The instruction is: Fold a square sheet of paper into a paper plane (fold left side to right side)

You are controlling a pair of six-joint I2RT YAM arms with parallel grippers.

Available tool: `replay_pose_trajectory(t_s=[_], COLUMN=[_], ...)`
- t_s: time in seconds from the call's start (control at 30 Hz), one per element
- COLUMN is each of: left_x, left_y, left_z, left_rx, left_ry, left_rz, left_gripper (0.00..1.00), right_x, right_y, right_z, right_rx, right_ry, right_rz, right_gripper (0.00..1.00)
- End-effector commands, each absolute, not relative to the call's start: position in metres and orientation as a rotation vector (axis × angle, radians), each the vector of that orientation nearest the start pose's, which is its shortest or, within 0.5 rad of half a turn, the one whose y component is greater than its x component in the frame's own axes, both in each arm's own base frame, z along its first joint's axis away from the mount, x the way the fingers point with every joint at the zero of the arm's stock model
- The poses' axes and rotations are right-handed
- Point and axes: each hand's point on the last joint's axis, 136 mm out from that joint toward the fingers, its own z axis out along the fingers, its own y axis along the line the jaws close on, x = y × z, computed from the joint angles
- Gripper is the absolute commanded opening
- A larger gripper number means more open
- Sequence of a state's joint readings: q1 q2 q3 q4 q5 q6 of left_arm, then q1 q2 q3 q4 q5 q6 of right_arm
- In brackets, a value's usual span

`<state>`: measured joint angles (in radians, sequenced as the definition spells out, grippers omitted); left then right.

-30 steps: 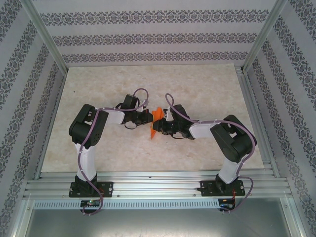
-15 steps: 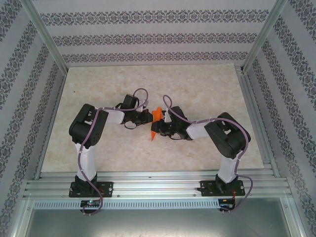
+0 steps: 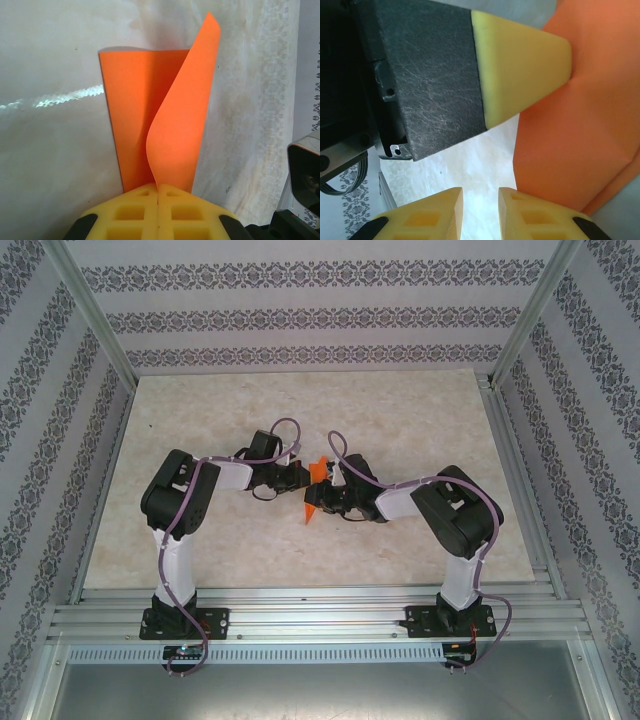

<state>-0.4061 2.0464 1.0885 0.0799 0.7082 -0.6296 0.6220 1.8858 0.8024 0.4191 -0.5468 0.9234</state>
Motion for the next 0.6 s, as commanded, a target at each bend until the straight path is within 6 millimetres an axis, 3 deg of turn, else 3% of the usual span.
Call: replay_pose_trajectory(t_s=[0.0,0.57], left_x=[0.3910,0.3906], left_y=[-0.2792,-0.2786], left_z=[0.0055,0.0004], left_rx=[0.030,0.023], left_ry=[2.624,2.635], left_rz=[-1.220,-1.217], left_gripper=[0.00,0.00], right_x=[0.3176,0.3238], right_y=[0.3386,0.3431], right_z=[0.0439,0.0358], right_rx=[0.026,0.023], right_ry=[2.493,2.512], right_rz=[1.350,1.327], right_gripper=[0.26,0.27])
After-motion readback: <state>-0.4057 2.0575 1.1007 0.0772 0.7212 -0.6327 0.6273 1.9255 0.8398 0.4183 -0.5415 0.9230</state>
